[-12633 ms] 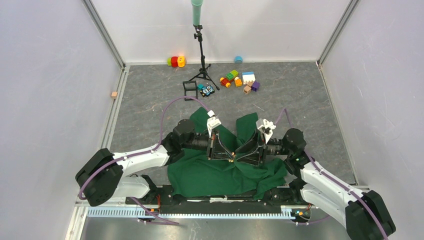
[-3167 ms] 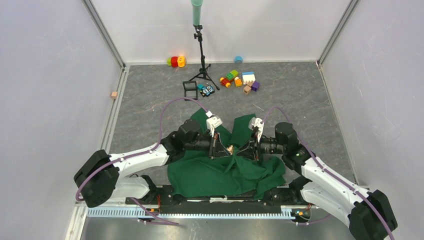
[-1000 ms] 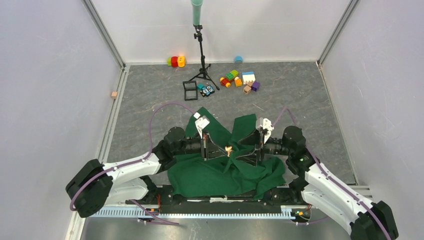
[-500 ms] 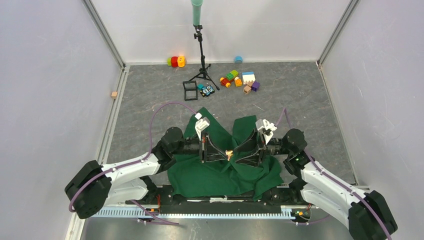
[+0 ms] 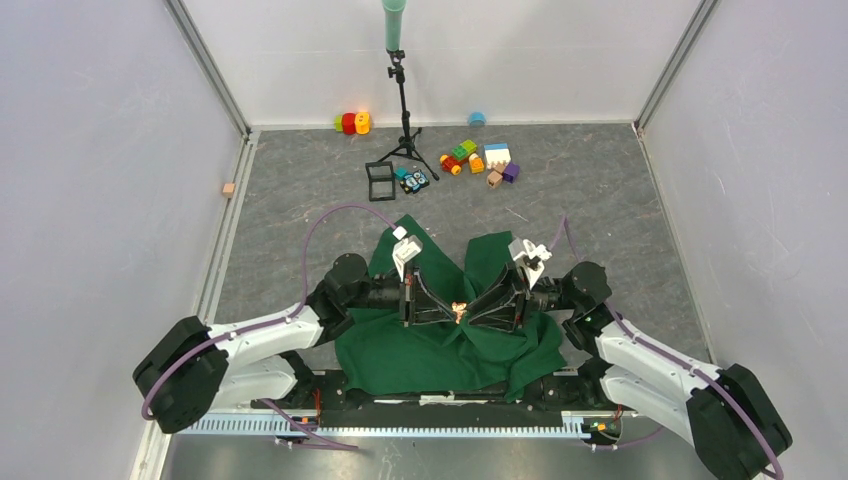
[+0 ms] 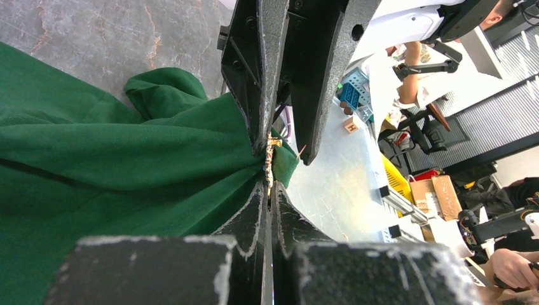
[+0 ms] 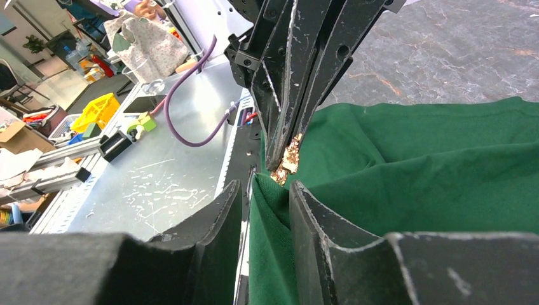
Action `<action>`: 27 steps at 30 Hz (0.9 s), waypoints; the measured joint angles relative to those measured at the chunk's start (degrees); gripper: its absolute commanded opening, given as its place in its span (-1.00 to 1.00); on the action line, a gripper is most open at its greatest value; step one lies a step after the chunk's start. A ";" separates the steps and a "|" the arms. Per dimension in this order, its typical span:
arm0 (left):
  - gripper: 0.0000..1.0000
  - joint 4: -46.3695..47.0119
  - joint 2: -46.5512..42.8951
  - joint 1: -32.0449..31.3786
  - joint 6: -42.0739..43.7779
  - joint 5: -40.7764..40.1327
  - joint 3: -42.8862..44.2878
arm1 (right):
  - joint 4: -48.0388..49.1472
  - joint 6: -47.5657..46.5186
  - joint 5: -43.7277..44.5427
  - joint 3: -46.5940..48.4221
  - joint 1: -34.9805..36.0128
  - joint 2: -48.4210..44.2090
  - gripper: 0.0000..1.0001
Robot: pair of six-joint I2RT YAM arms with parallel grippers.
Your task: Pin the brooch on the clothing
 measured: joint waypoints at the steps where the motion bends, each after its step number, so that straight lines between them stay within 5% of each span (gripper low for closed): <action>1: -0.95 0.11 0.09 0.00 -0.13 0.04 0.02 | 0.37 0.13 0.04 -0.09 0.13 0.17 -0.25; 9: -0.96 0.74 0.37 0.00 -0.59 0.37 0.02 | 1.60 0.24 0.85 -0.20 1.64 1.70 -0.28; 27: -0.95 0.87 0.59 0.00 -0.61 0.44 0.02 | 2.08 0.26 3.41 -0.20 3.15 4.85 -0.70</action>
